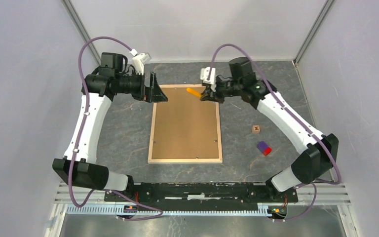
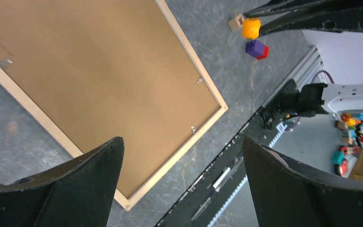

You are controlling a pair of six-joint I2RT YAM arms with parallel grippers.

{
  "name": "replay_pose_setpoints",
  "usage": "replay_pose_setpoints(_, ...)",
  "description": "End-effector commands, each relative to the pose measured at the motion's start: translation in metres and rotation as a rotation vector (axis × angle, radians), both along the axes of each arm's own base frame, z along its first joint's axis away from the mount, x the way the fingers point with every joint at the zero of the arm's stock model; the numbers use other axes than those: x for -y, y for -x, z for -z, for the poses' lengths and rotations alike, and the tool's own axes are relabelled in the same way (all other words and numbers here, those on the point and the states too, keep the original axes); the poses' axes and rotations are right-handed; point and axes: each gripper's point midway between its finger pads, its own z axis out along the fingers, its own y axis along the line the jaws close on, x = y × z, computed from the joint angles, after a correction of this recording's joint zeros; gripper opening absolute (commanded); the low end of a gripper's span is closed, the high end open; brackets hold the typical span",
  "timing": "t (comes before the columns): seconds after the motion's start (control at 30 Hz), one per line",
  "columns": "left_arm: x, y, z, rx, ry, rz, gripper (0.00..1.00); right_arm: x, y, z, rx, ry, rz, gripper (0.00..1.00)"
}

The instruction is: Take the photo out of the frame

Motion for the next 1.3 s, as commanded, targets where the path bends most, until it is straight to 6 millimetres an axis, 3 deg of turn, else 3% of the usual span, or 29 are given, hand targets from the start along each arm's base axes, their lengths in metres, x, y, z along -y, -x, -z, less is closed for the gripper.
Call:
replay_pose_setpoints(0.0,0.018,0.002,0.019,-0.074,0.080,0.045,0.99,-0.041,0.015,0.011,-0.096,-0.018,0.032,0.00)
replay_pose_setpoints(0.17,0.040,0.009,0.035,-0.110,0.096,0.080,0.86,-0.073,0.039,0.025,-0.111,0.027,-0.002,0.00)
replay_pose_setpoints(0.27,0.051,0.013,0.042,-0.137,0.114,0.102,0.74,-0.086,0.047,0.029,-0.110,0.036,-0.016,0.00)
replay_pose_setpoints(0.63,0.059,0.034,0.065,-0.269,0.174,0.153,0.43,-0.111,0.064,0.035,-0.096,0.029,-0.068,0.00)
replay_pose_setpoints(1.0,0.058,0.048,0.075,-0.303,0.193,0.151,0.29,-0.126,0.079,0.035,-0.098,0.015,-0.121,0.00)
replay_pose_setpoints(1.17,0.060,0.051,0.073,-0.299,0.229,0.141,0.29,-0.126,0.085,0.034,-0.094,0.007,-0.137,0.00)
replay_pose_setpoints(1.2,0.061,0.052,0.072,-0.300,0.236,0.145,0.23,-0.126,0.086,0.035,-0.096,0.007,-0.139,0.00)
replay_pose_setpoints(1.23,0.061,0.053,0.073,-0.304,0.240,0.143,0.05,-0.125,0.087,0.034,-0.096,0.006,-0.139,0.00)
replay_pose_setpoints(1.27,0.060,0.052,0.074,-0.306,0.236,0.134,0.02,-0.124,0.087,0.034,-0.095,0.006,-0.139,0.00)
